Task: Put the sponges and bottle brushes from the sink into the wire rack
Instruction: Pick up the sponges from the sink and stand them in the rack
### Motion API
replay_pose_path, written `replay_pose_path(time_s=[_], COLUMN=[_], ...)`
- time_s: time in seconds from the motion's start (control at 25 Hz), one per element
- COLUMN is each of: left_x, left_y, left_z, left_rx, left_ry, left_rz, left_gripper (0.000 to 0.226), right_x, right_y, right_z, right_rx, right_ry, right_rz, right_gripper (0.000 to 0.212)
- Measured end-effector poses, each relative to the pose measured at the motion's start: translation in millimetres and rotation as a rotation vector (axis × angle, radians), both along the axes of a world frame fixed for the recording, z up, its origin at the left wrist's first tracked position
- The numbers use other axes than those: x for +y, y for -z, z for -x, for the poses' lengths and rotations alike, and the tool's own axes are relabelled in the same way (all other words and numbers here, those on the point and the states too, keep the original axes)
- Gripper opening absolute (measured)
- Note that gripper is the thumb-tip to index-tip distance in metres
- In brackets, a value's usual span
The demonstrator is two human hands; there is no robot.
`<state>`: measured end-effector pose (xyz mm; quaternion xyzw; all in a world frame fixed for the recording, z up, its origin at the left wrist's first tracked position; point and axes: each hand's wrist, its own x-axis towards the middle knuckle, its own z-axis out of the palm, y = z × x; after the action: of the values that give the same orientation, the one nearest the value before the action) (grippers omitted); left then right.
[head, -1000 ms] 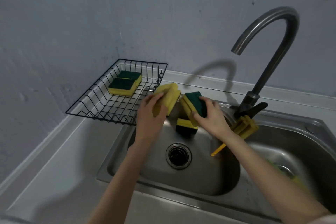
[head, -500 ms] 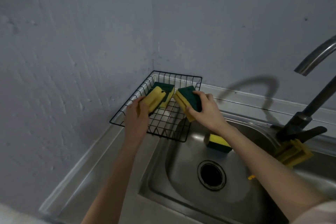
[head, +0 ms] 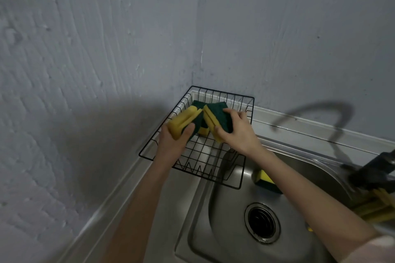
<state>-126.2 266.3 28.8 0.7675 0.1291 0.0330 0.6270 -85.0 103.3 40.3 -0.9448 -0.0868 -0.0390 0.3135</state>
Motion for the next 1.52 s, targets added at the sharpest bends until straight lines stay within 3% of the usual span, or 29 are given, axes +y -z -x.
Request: replay_pose_path(time_s=[0.48, 0.72, 0.84, 1.12, 1.52], left_x=[33.1, 40.8, 41.2, 44.0, 41.9], left_y=[23.7, 26.6, 28.6, 29.6, 27.4], left_z=[-9.3, -10.6, -10.5, -6.7, -2.9], left_rx=[-0.078, -0.118, -0.116, -0.109, -0.088], left_ry=[-0.168, -0.233, -0.226, -0.221, -0.233], left_rz=[-0.127, -0.172, -0.17, -0.14, -0.157], left_gripper=[0.043, 0.039, 0.041, 0.042, 0.043], right_x=[16.1, 35.7, 37.9, 42.8, 25.8], right_y=[35.3, 36.6, 41.5, 46.4, 46.6], right_z=[-49.4, -57.7, -57.4, -51.3, -60.0], right_rx=[0.166, 0.011, 0.024, 0.017, -0.003], right_ry=[-0.223, -0.386, -0.413, -0.389, -0.348], right_rz=[0.372, 0.357, 0.336, 0.276, 0.406], right_gripper=[0.063, 0.058, 0.058, 0.058, 0.058])
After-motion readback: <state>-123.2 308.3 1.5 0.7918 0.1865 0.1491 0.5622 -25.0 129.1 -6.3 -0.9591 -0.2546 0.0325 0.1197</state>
